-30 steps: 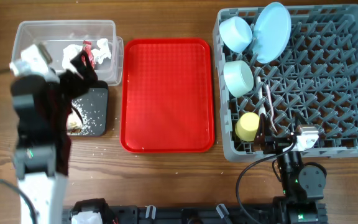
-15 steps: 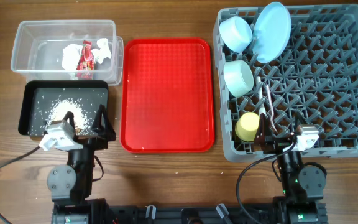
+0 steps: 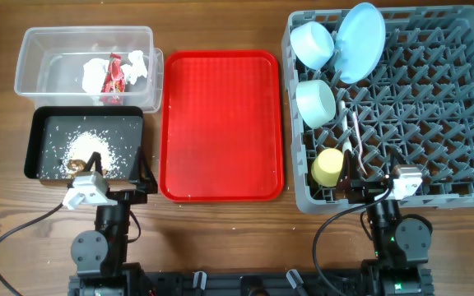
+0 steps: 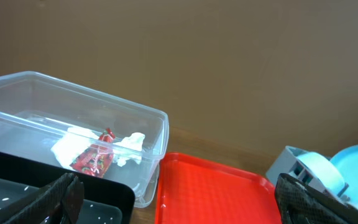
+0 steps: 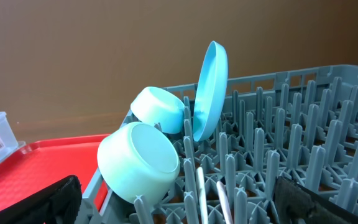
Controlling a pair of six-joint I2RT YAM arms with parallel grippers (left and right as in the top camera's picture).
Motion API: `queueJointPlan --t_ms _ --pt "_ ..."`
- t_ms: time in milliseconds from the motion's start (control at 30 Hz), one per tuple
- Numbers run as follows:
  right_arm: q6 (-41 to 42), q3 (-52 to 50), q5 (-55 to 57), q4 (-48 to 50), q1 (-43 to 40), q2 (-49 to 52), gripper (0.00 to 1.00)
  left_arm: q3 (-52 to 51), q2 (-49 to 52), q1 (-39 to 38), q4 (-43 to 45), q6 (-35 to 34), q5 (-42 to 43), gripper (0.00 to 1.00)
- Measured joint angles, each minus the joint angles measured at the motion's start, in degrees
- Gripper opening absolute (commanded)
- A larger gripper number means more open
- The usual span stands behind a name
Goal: Sort waste into correct bins and load items into the dishwasher rack
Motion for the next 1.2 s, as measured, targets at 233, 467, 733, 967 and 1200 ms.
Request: queueJointPlan --t_ms 233,467,733,967,1200 --pt "0.0 0.0 0.0 0.0 0.0 0.0 1.0 -1.5 -0.3 0.0 -0.5 1.9 0.2 1.0" --pt "0.0 0.0 0.0 0.0 0.0 0.0 1.0 -1.7 -0.3 0.0 -6.8 2.4 0.2 1.0" --pt "0.0 0.0 0.0 0.0 0.0 0.0 1.0 -1.7 -0.3 0.0 -6.8 2.4 0.2 1.0" --pt "0.0 0.0 0.0 0.0 0.0 0.0 1.0 -1.7 -0.3 0.0 -6.8 2.4 0.2 1.0" --pt "0.0 0.0 0.0 0.0 0.0 0.0 1.0 -1.7 -0.3 0.0 -6.8 2.4 0.2 1.0"
